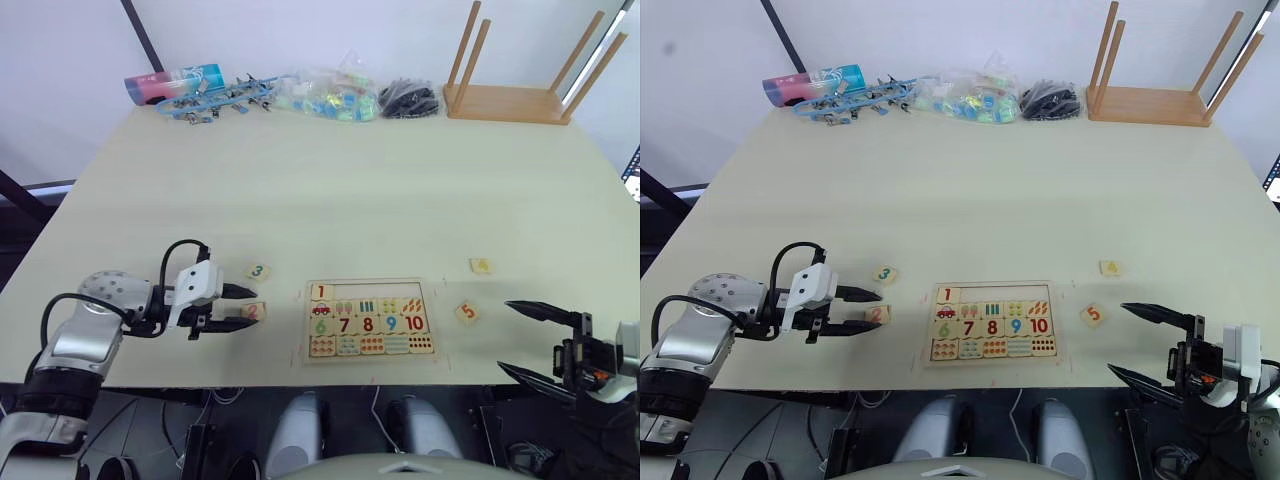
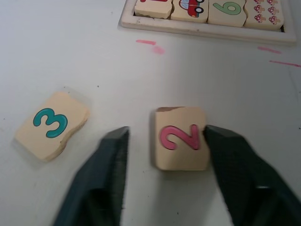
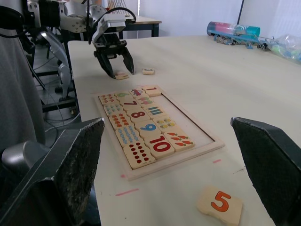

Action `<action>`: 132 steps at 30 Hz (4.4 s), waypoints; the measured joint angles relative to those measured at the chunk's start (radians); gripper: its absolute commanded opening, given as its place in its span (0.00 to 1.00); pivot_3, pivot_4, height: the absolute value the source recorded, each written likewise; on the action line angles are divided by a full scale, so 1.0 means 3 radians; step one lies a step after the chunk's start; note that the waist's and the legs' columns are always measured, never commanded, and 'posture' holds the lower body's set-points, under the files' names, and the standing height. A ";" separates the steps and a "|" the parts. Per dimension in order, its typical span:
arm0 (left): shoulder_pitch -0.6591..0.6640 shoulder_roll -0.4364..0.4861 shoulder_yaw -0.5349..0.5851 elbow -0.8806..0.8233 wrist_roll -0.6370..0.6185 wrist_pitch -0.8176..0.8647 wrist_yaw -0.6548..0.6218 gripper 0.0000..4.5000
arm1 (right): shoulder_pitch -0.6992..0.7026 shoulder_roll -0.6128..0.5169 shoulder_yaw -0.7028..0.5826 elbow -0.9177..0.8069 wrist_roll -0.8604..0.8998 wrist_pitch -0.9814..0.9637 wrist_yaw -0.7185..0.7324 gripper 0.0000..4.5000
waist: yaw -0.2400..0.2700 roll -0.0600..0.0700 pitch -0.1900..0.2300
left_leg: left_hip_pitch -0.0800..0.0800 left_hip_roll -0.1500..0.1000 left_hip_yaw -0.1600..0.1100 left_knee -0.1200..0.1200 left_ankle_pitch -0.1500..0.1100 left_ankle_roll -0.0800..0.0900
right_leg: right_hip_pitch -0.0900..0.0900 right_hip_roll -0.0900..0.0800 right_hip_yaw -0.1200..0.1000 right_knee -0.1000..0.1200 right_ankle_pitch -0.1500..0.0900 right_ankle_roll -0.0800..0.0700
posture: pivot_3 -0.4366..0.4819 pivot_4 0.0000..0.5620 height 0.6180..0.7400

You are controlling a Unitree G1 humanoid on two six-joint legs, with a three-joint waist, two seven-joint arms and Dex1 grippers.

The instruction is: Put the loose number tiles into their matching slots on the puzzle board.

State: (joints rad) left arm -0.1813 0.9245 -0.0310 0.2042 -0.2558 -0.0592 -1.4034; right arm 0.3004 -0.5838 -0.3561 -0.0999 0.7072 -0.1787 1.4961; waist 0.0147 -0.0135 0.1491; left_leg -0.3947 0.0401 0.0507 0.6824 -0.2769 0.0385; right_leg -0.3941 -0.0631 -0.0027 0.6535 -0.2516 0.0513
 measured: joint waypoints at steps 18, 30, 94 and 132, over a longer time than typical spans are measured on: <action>-0.0238 0.0146 -0.0014 -0.0226 -0.0042 0.0176 -0.0199 0.21 | -0.0012 -0.0010 0.0000 0.0000 -0.0001 -0.0003 0.0011 1.00 | 0.0004 -0.0002 0.0001 | -0.0002 -0.0001 -0.0001 0.0000 0.0000 0.0000 | 0.0000 0.0000 -0.0001 -0.0001 -0.0001 -0.0001 | 0.48 0.27 0.98; -0.1005 0.0113 -0.0547 -0.1079 0.0066 0.1333 -0.0095 0.21 | -0.0013 0.0066 0.0002 -0.0003 -0.0004 -0.0077 -0.0068 1.00 | 0.0000 -0.0004 0.0002 | -0.0003 -0.0006 -0.0001 0.0000 0.0000 0.0000 | 0.0000 0.0006 0.0000 -0.0001 0.0001 0.0003 | 0.48 0.27 0.98; -0.2332 -0.0780 -0.2293 -0.1331 0.1116 0.2928 0.0271 0.21 | -0.0036 0.0196 0.0091 0.0086 -0.0077 -0.0317 -0.0141 1.00 | 0.0000 -0.0006 0.0004 | -0.0007 -0.0009 -0.0008 0.0007 0.0001 0.0001 | -0.0001 0.0056 0.0077 0.0000 -0.0002 0.0004 | 0.48 0.27 0.98; -0.2331 -0.0839 -0.2303 -0.1229 0.1182 0.2818 0.0299 0.98 | -0.0008 0.0189 0.0091 0.0086 -0.0109 -0.0350 -0.0181 1.00 | 0.0000 -0.0006 0.0004 | -0.0007 -0.0009 -0.0007 0.0007 0.0001 0.0001 | -0.0001 0.0056 0.0078 0.0001 -0.0002 0.0005 | 0.48 0.27 0.98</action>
State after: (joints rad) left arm -0.8805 0.6727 -0.7218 -0.1646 0.0988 0.7862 -1.3136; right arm 0.2982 -0.5273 -0.3288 -0.0739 0.6746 -0.2837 1.4419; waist 0.0146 -0.0153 0.1502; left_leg -0.3967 0.0372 0.0485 0.6846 -0.2767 0.0387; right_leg -0.3945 -0.0464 0.0205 0.6537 -0.2521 0.0528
